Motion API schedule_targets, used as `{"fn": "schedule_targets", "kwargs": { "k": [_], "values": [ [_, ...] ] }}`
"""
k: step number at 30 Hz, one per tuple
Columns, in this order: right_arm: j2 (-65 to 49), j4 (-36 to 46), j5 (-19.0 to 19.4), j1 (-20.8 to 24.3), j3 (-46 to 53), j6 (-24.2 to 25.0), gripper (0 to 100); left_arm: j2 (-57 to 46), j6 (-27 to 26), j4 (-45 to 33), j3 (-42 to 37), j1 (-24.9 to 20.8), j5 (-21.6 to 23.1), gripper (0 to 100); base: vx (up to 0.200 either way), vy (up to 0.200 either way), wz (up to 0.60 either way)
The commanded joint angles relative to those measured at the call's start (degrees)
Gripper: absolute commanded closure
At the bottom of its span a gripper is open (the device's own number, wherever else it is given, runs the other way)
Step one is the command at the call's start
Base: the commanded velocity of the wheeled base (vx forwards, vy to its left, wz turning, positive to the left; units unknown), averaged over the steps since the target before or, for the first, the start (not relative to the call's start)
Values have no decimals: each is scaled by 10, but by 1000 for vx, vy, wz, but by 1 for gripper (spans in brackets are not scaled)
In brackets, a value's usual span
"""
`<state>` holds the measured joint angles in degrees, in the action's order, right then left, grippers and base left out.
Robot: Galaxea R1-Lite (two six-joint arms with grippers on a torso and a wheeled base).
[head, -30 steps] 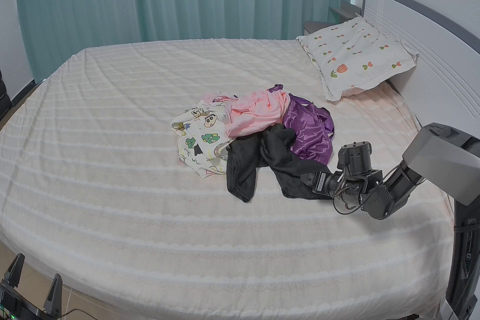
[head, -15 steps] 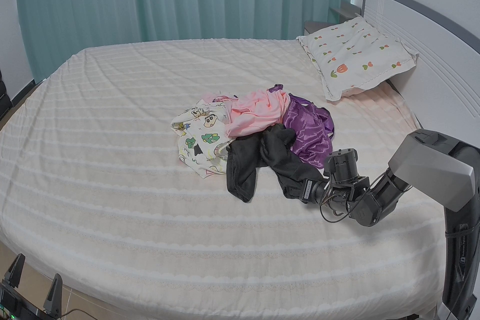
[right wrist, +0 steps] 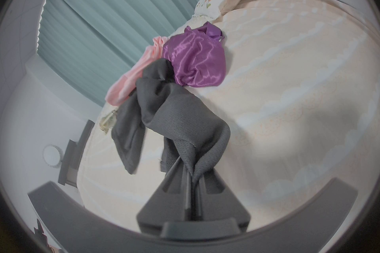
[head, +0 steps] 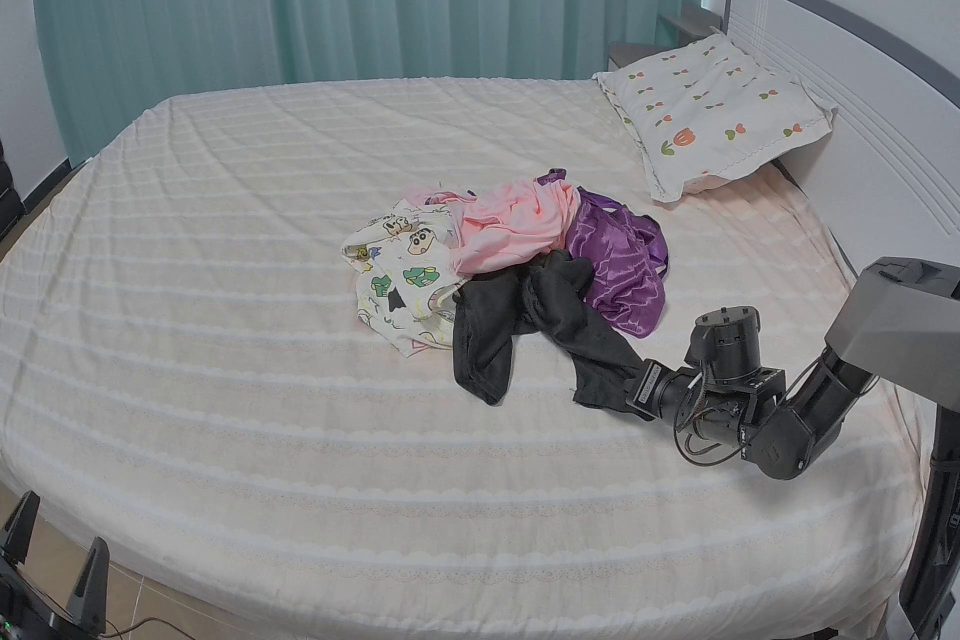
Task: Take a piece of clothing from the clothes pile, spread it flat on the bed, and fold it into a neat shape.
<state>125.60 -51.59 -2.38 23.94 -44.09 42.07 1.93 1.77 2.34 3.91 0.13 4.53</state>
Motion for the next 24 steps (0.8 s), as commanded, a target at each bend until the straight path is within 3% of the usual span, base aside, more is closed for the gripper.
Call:
{"fn": "schedule_targets", "kwargs": {
  "k": [1, 4, 5, 8, 11, 13, 16, 17, 19, 24],
  "values": [
    [-37, -92, 6, 2, 76, 55, 100, 170, 38, 24, 94, 0, 66, 0, 0, 0, 0],
    [-34, -151, 7, 2, 122, 71, 100, 345, 30, 93, 101, -19, 71, 0, 0, 0, 0],
    [-34, -151, 7, 2, 122, 71, 100, 345, 30, 93, 101, -19, 71, 0, 0, 0, 0],
    [-32, -187, 6, 8, 142, 110, 100, 551, 43, 254, 101, -86, 62, 0, 0, 0, 0],
    [-32, -195, 5, 8, 147, 116, 100, 623, 53, 299, 101, -117, 45, 0, 0, 0, 0],
    [-35, -200, 6, 6, 152, 117, 100, 752, 92, 369, 125, -189, -2, 0, 0, 0, 0],
    [-33, -201, 6, 7, 156, 119, 100, 840, 132, 400, 158, -229, -49, 0, 0, 0, 0],
    [-32, -204, 6, 7, 159, 119, 100, 909, 164, 421, 195, -253, -94, 0, 0, 0, 0],
    [-30, -212, 6, 7, 159, 119, 100, 973, 197, 441, 231, -274, -123, 0, 0, 0, 0],
    [-30, -217, 6, 6, 161, 119, 100, 1079, 238, 452, 309, -298, -131, 0, 0, 0, 0]
  ]
}}
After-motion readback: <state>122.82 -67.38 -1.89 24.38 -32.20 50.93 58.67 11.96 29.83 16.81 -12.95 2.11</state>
